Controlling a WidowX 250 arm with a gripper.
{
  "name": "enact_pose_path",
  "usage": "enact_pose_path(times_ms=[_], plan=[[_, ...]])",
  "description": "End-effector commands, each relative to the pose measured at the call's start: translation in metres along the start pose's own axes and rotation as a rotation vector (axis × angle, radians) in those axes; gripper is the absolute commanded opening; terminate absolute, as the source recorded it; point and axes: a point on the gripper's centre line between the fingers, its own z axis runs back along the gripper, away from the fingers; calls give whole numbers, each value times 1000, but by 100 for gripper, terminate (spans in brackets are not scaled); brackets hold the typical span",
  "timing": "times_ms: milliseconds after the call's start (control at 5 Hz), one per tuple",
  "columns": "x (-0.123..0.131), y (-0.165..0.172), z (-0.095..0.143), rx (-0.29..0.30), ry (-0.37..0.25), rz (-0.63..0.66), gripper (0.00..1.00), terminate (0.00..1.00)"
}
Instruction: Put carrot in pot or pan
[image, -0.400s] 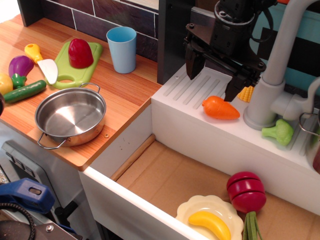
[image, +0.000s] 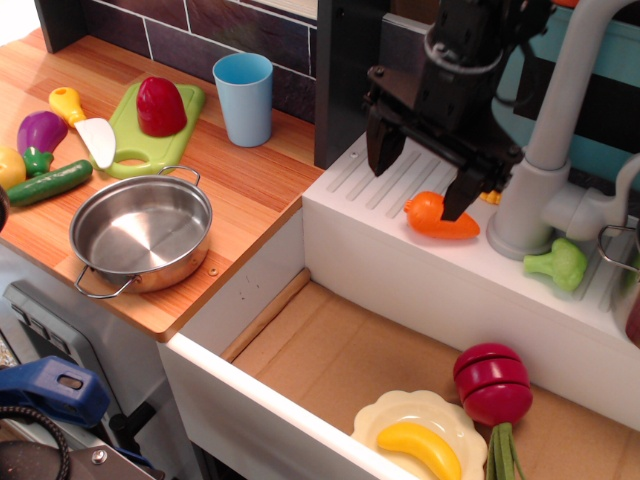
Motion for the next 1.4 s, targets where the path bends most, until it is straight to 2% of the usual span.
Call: enact_pose_path(times_ms=[0,200,600,1200], plan=[[14,-2,6,-26,-139,-67,100,0],[20,0,0,-37,-210,-132,100,0],[32,-1,-13,-98,-224,-169,100,0],[35,5,-40,-149,-253,-189,100,0]])
